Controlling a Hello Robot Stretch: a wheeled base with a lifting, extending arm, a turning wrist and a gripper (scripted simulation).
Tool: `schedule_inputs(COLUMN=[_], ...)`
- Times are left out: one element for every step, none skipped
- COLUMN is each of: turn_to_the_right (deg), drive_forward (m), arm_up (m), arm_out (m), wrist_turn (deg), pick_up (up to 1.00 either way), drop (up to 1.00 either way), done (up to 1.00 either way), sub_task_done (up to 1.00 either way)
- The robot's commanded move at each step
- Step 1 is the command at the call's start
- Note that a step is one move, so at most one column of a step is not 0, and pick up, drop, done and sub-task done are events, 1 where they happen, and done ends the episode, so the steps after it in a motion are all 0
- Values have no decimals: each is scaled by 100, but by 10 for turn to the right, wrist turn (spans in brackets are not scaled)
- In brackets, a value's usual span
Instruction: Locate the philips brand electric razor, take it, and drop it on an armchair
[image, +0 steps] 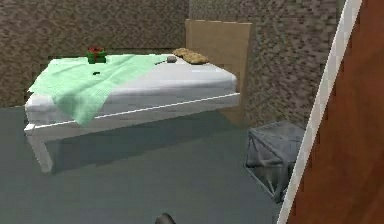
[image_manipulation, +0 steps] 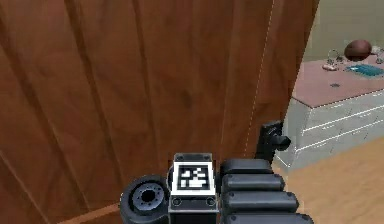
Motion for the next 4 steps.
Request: schedule_inputs(turn_to_the_right=[-180, 0, -450, -120], drive_forward=[0, 45, 0, 0], arm_up=[0, 0, 0, 0], arm_out=[0, 0, 0, 0], wrist_turn=[0, 0, 0, 0], pick_up=[0, 0, 0, 0], drop=[0, 0, 0, 0], done=[0, 0, 0, 0], sub_task_done=[0, 0, 0, 0])
